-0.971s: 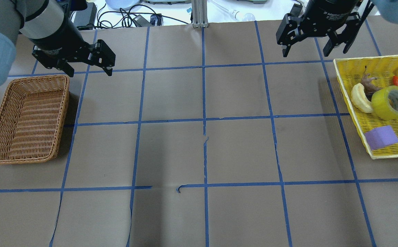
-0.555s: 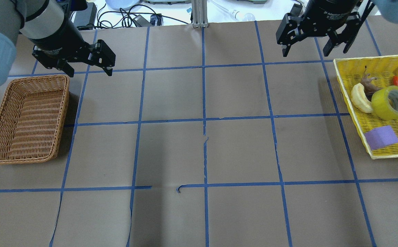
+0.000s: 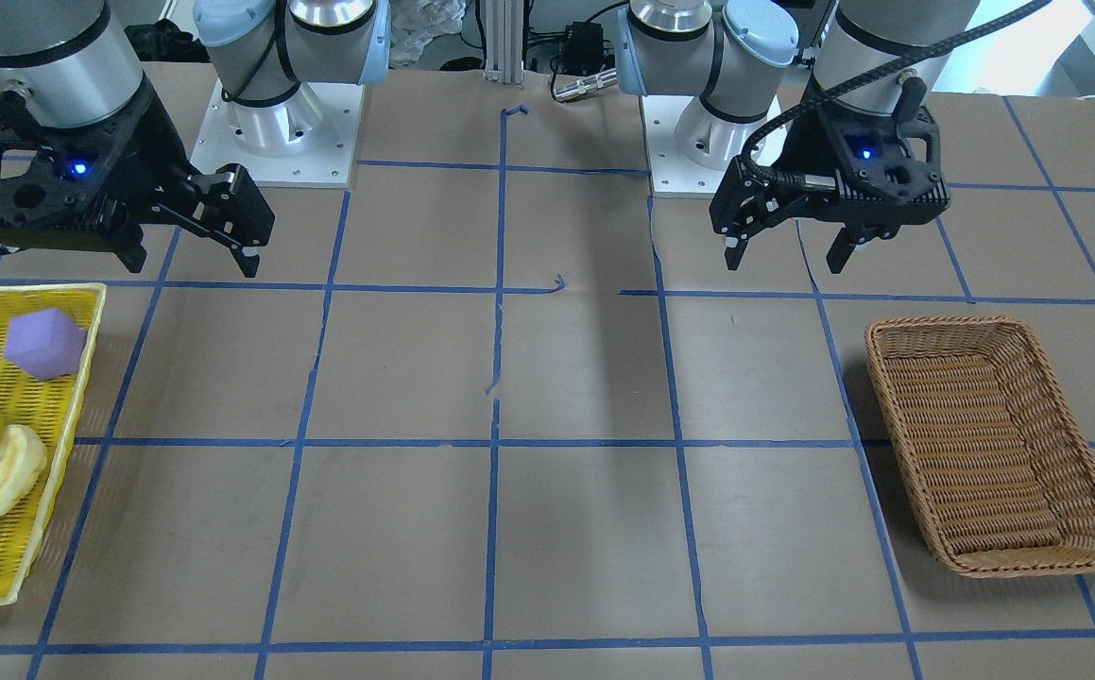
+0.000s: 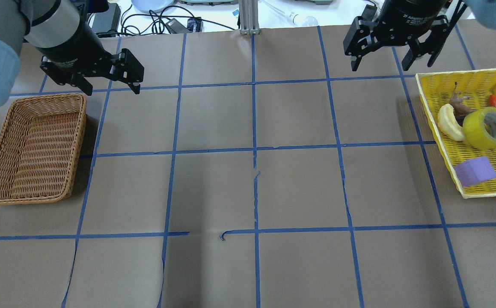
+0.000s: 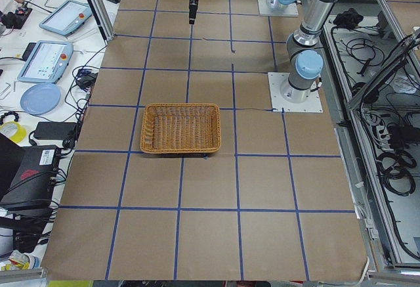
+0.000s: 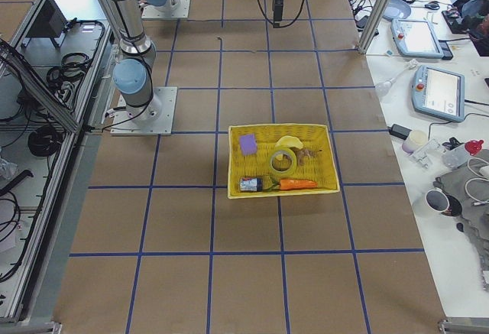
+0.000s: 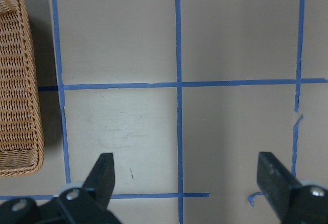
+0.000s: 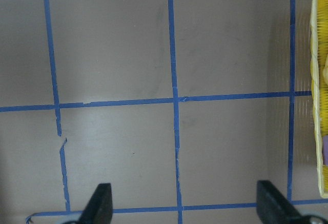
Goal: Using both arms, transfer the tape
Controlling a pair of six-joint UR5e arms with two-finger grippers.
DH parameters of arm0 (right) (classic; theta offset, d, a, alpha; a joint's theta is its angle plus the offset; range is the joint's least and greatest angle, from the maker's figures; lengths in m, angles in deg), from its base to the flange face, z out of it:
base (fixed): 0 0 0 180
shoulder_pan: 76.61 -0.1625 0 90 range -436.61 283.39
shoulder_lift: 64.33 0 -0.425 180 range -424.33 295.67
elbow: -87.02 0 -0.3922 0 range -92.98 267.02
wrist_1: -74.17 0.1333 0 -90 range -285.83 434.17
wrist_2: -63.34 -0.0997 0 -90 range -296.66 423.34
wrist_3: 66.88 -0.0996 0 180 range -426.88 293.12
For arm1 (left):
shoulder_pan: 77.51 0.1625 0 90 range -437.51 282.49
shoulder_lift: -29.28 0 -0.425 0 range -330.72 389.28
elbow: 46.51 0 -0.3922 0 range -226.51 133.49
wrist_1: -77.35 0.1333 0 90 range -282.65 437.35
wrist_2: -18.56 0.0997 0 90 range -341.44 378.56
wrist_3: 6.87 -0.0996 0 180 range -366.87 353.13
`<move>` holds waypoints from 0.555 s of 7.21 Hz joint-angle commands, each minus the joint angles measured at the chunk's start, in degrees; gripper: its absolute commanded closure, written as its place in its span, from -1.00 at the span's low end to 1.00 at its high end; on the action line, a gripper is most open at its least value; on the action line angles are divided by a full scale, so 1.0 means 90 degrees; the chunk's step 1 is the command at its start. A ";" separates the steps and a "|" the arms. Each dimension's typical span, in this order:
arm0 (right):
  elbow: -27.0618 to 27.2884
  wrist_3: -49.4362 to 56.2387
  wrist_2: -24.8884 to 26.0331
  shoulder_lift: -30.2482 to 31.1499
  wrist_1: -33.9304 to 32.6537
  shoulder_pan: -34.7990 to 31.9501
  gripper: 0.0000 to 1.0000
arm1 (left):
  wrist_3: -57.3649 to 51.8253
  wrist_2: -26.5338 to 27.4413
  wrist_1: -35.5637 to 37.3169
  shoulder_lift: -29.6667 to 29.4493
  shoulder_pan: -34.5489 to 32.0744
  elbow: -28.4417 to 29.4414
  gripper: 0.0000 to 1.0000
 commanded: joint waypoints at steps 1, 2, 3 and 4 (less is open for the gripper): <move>-0.0003 0.0000 -0.0002 0.0010 0.0039 0.0000 -1.00 | -0.0008 -0.0008 0.0196 -0.0018 0.0000 -0.0009 -1.00; -0.0003 0.0000 -0.0002 0.0011 0.0039 0.0000 -1.00 | -0.0008 -0.0008 0.0196 -0.0028 0.0000 -0.0019 -1.00; -0.0003 0.0000 -0.0002 0.0020 0.0059 0.0010 -1.00 | 0.0002 -0.0017 0.0196 -0.0038 0.0000 -0.0019 -1.00; -0.0003 0.0000 -0.0002 0.0020 0.0068 0.0000 -1.00 | -0.0008 -0.0017 0.0196 -0.0018 0.0000 -0.0019 -1.00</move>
